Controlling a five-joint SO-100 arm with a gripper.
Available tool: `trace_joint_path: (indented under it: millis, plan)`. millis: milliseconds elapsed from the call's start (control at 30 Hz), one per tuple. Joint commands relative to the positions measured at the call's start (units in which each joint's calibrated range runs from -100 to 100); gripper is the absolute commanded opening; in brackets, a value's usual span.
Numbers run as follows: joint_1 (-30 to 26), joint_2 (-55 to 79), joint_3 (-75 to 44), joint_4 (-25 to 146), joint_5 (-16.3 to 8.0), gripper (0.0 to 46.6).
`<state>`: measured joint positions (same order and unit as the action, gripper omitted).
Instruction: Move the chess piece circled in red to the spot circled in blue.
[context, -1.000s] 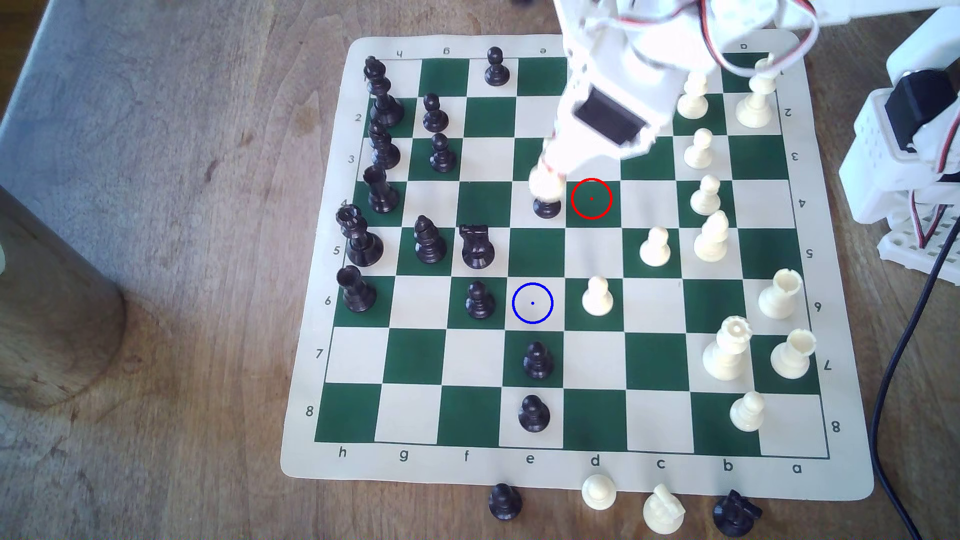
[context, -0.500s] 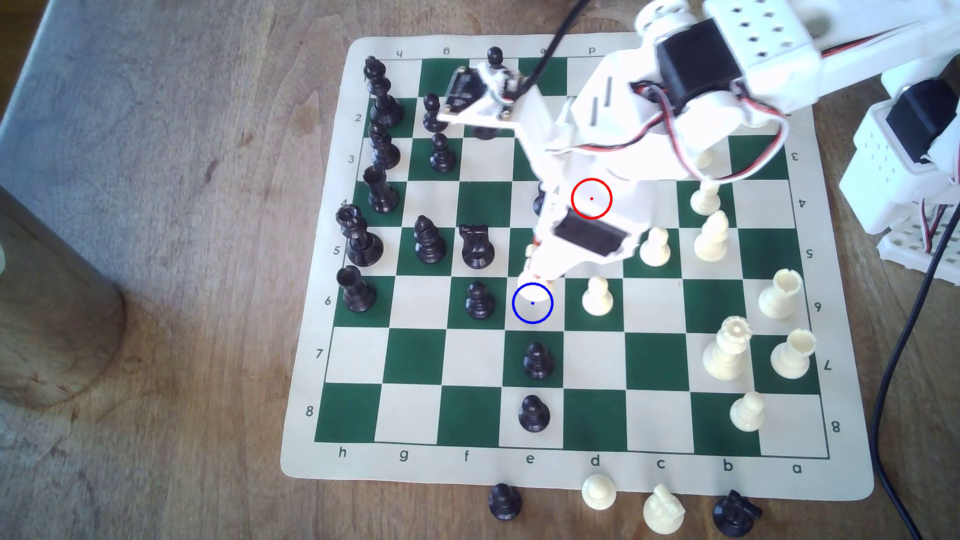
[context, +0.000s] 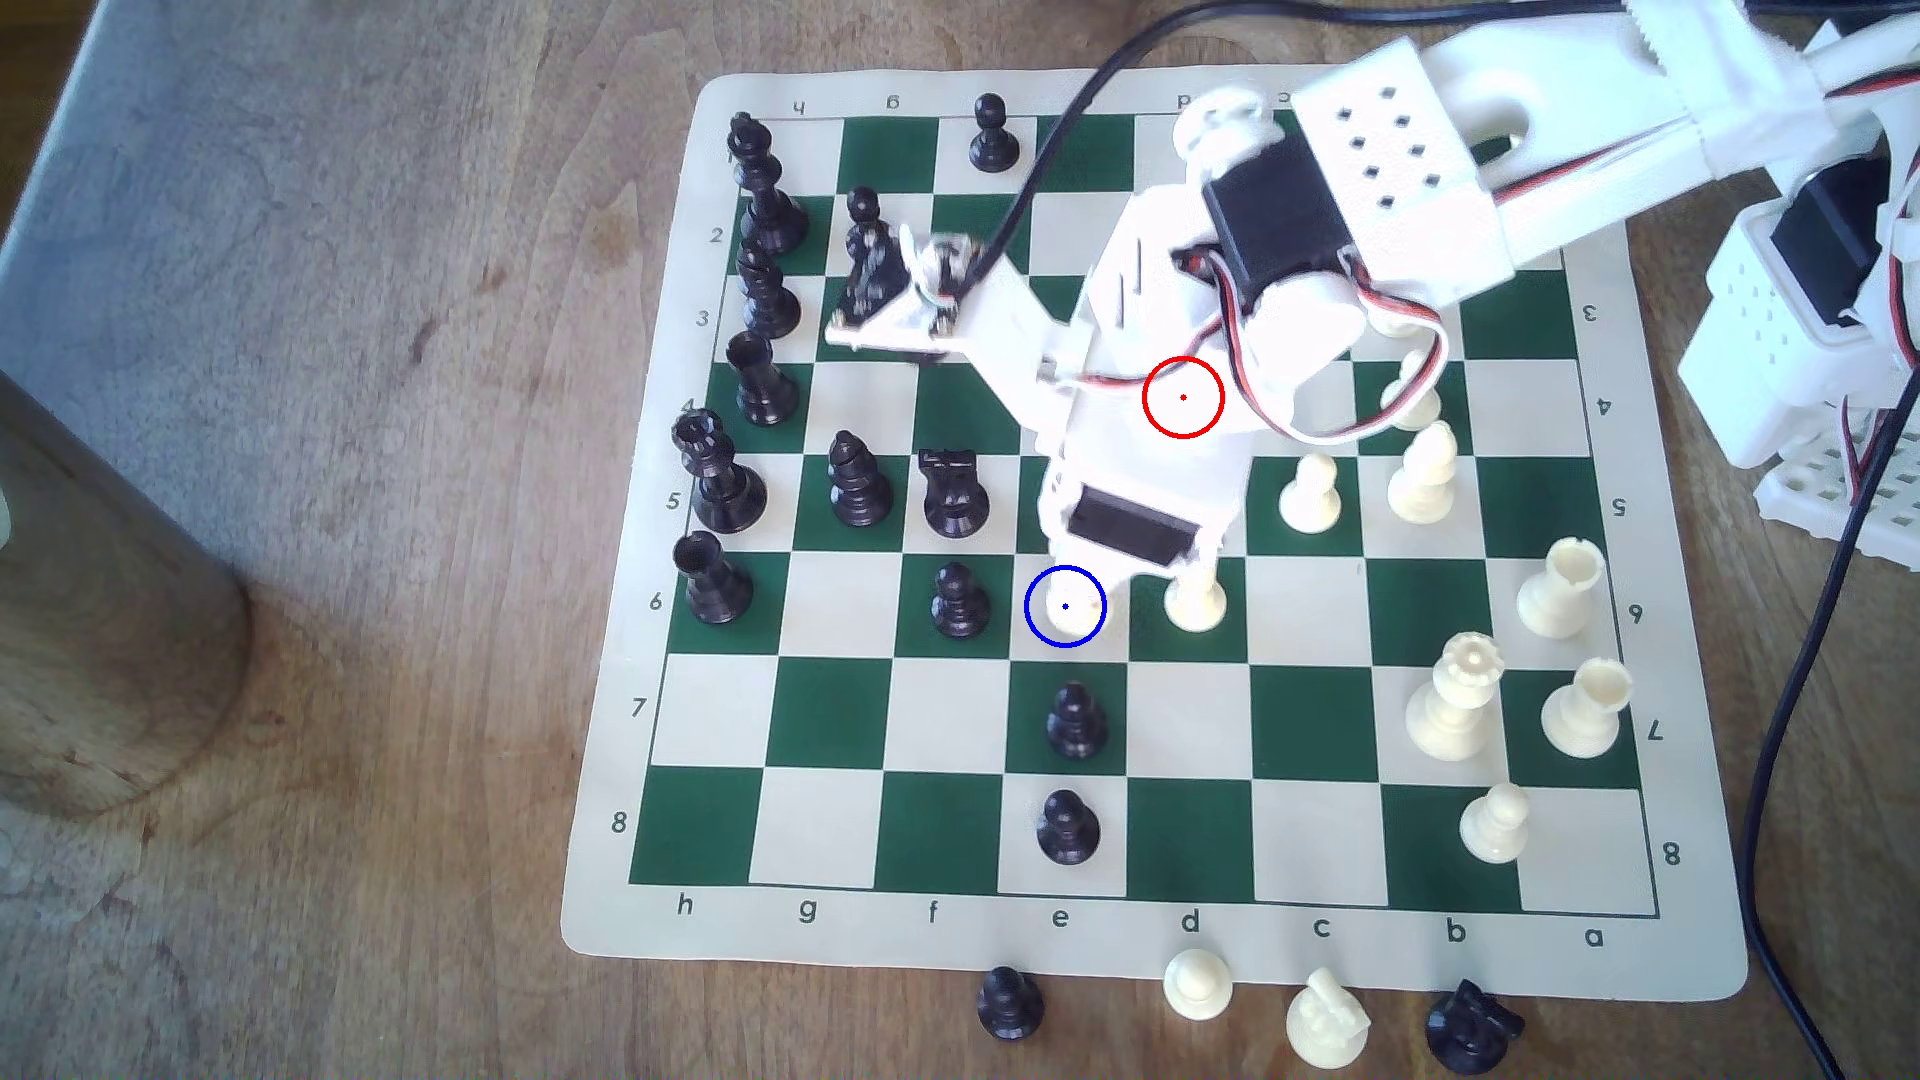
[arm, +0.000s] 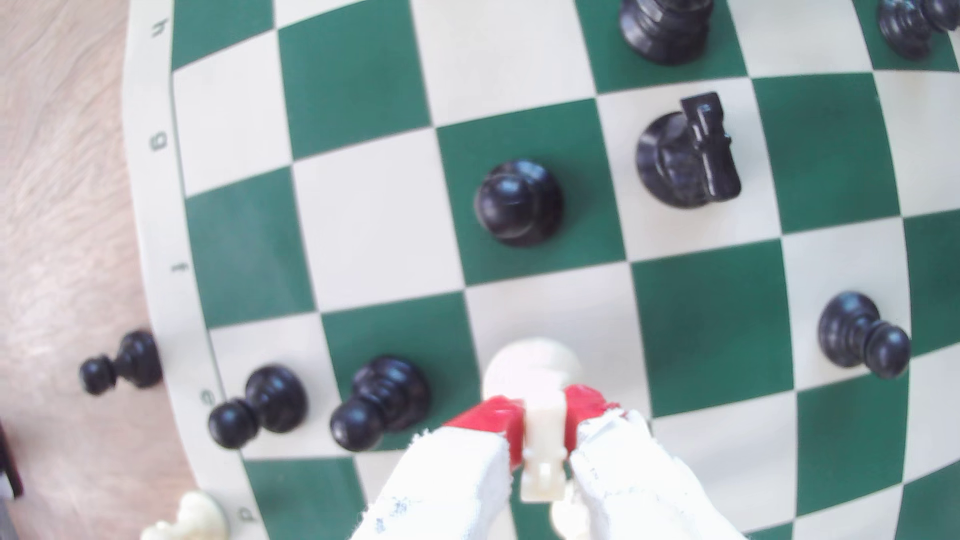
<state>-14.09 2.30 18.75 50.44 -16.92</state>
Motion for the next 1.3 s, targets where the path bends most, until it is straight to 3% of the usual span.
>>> trace_joint_path:
  millis: [0, 767, 867, 933, 1000, 1100, 1267]
  plan:
    - [0.44, -0.61, -5.70, -0.97, 0.15, 0.4]
    - [0.91, 1.94, -5.70, -1.71, 0.44, 0.4]
    - [1.14, 2.79, -5.70, -1.71, 1.07, 4.0]
    - [1.38, 3.13, -5.70, -1.71, 1.12, 8.1]
    - [1.77, 3.38, -5.70, -1.63, 1.27, 15.2]
    - [2.24, 2.96, -5.70, -0.89, 1.32, 20.9]
    - [3.33, 0.07, -5.79, 1.49, 1.37, 23.9]
